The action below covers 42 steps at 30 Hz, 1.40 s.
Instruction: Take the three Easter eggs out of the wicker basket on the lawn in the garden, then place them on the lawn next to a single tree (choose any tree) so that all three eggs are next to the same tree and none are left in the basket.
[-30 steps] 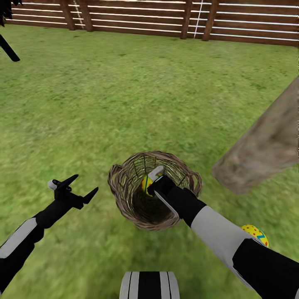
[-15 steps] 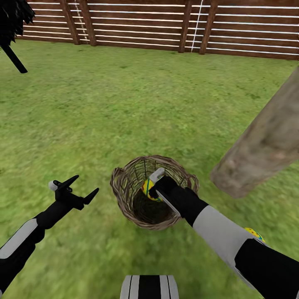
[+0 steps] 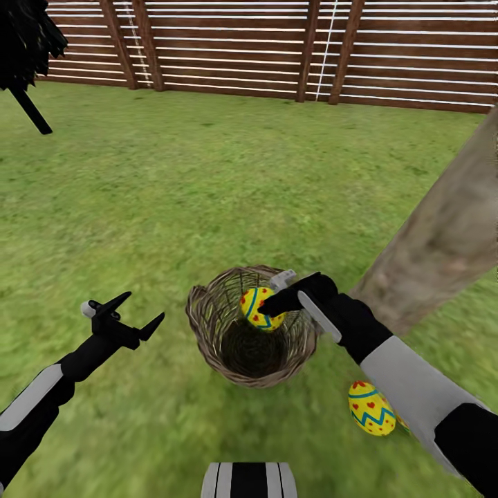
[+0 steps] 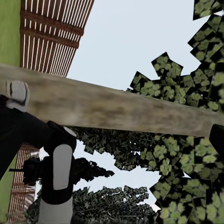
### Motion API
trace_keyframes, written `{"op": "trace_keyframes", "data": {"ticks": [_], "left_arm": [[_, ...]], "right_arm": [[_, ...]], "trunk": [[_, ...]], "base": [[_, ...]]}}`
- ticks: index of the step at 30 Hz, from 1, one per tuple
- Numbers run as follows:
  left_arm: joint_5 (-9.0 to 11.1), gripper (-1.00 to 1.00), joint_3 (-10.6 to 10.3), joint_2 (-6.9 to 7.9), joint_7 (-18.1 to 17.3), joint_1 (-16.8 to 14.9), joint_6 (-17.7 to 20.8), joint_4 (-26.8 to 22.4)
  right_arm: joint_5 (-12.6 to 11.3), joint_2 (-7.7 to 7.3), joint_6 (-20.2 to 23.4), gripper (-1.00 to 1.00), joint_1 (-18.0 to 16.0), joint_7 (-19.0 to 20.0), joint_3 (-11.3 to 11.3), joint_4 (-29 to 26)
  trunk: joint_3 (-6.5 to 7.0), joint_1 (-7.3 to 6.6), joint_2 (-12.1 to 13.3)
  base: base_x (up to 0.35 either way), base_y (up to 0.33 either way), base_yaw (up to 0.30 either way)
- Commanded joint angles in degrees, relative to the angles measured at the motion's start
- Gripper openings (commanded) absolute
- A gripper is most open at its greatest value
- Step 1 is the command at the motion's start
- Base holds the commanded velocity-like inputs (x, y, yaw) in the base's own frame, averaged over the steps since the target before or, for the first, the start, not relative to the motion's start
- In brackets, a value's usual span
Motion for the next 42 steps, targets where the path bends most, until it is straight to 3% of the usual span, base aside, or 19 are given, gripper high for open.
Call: {"op": "trace_keyframes", "data": {"ticks": [1,4,7,9,11,12,13,14,17,19,21,25,30,42], "left_arm": [[0.11,1.00,-0.17,0.04,-0.26,-0.05,0.17,0.05],[0.11,1.00,-0.17,0.03,-0.26,-0.05,0.17,0.05],[0.11,1.00,-0.17,0.04,-0.26,-0.05,0.17,0.05],[0.11,1.00,-0.17,0.03,-0.26,-0.05,0.17,0.05],[0.11,1.00,-0.17,0.03,-0.26,-0.05,0.17,0.05],[0.11,1.00,-0.17,0.05,-0.27,-0.05,0.17,0.05],[0.11,1.00,-0.17,0.03,-0.26,-0.05,0.17,0.05],[0.11,1.00,-0.17,0.01,-0.27,-0.05,0.17,0.05],[0.11,1.00,-0.17,-0.01,-0.26,-0.05,0.17,0.05],[0.11,1.00,-0.17,-0.01,-0.26,-0.05,0.14,0.05],[0.11,1.00,-0.17,-0.01,-0.27,-0.05,0.09,0.05],[0.14,1.00,-0.17,-0.26,-0.33,-0.05,0.03,0.13],[0.16,1.00,-0.17,-0.36,-0.43,-0.05,-0.08,0.12],[0.20,1.00,-0.11,-0.36,-0.43,-0.05,-0.01,0.14]], "right_arm": [[-0.38,-0.70,0.44,-1.00,-0.04,0.57,0.11,-1.05],[-5.37,-1.99,0.68,-1.00,-0.04,0.57,0.13,-2.05],[-14.70,-4.79,0.71,-1.00,-0.04,0.57,0.21,-5.11],[-16.39,-5.83,0.63,-1.00,0.01,0.83,0.22,-7.47],[-16.78,-6.16,0.32,-1.00,0.90,6.52,-0.04,-8.12],[-16.81,-6.31,0.12,-1.00,1.45,11.35,-0.79,-8.12],[-16.85,-6.51,-0.05,-1.00,2.15,18.49,-2.84,-7.83],[-16.86,-6.61,-0.11,-1.00,2.70,23.01,-4.46,-7.62],[-16.88,-6.78,-0.16,-1.00,4.53,29.05,-7.43,-7.47],[-16.89,-6.88,-0.17,-1.00,4.88,29.80,-7.84,-7.44],[-16.95,-7.97,-0.17,-1.00,5.02,31.62,-8.00,-7.40],[-16.96,-8.79,-0.09,-1.00,6.74,34.46,-8.20,-6.75],[-16.97,-8.73,-0.08,-1.00,7.07,34.60,-8.21,-6.69],[-16.96,-8.56,-0.08,-1.00,7.17,34.58,-8.21,-6.59]], "trunk": [[0.19,-0.03,0.00],[0.85,-0.11,0.04],[1.52,-0.18,0.08],[1.96,-0.24,0.11],[2.40,-0.29,0.13],[2.62,-0.31,0.15],[2.85,-0.34,0.16],[3.07,-0.36,0.18],[3.73,-0.44,0.22],[4.18,-0.49,0.24],[4.62,-0.55,0.27],[4.62,-0.55,0.27],[4.62,-0.55,0.27],[4.62,-0.55,0.27]], "base": [[0.000,0.000,0.000],[0.000,0.000,0.000],[0.000,0.000,0.000],[0.000,0.000,0.000],[0.000,0.000,0.000],[0.000,0.000,0.000],[0.000,0.000,0.000],[0.000,0.000,0.000],[0.000,0.000,0.000],[0.000,0.000,0.000],[0.000,0.000,0.000],[0.000,0.000,0.000],[-0.037,-0.014,0.000],[-0.294,-0.138,-0.046]]}}
